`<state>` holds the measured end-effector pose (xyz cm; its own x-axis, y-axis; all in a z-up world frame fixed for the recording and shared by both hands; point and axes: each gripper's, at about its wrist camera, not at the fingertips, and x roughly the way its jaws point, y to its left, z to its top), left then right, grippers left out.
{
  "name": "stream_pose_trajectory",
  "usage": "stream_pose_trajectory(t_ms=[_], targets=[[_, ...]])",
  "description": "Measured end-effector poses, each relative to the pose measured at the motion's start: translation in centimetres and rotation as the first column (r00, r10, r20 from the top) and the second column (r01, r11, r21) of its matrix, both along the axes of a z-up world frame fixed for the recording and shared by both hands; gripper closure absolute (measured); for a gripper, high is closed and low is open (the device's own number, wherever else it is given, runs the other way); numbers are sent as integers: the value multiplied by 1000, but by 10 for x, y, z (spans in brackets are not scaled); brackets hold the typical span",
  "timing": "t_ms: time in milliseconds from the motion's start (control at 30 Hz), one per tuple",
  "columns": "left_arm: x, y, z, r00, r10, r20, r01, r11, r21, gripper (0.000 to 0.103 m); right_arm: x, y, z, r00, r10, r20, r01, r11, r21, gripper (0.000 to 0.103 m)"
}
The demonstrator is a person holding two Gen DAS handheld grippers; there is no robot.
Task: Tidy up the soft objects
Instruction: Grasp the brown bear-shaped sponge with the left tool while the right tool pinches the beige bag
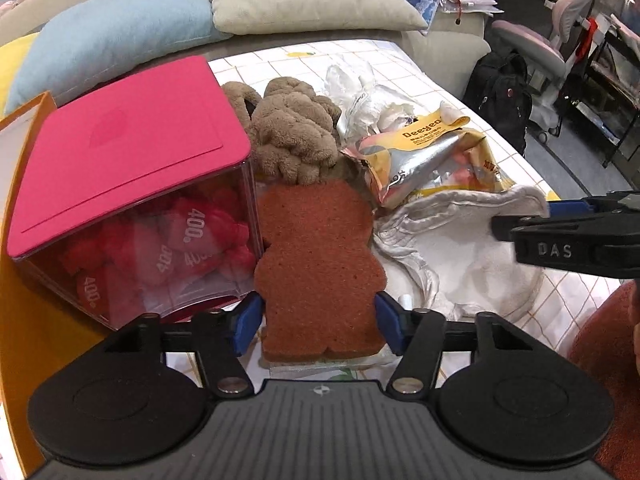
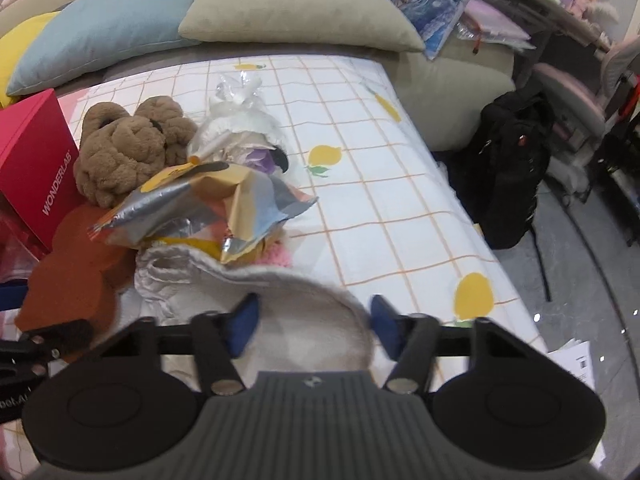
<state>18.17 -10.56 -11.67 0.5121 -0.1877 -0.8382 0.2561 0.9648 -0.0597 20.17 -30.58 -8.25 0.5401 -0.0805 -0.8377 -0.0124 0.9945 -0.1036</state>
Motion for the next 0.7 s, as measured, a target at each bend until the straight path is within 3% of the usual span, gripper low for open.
stream_pose_trajectory(t_ms=[67, 167, 333, 433, 700], targets=[[-4, 1, 4, 1000, -3, 9, 3, 1000, 0, 39, -4, -3, 5, 1000, -14, -5, 14, 1000, 5, 86], [-9, 3, 13, 1000, -10, 17, 10, 1000, -2, 41, -17, -11, 17, 999, -27, -17, 28, 998, 62, 100], [-24, 10, 29, 999, -5, 36, 7, 999, -33, 42, -48, -18, 39, 998, -31, -61, 44, 972, 231, 101], [-39, 12, 37, 999, -5, 41, 7, 999, -38, 43, -67, -7, 42, 993, 21, -116, 15, 955, 297, 102], [-70, 30, 34, 999, 37, -29, -37, 999, -2, 43, -91, 37, 29, 957, 184, -224, -112, 947, 301, 101]])
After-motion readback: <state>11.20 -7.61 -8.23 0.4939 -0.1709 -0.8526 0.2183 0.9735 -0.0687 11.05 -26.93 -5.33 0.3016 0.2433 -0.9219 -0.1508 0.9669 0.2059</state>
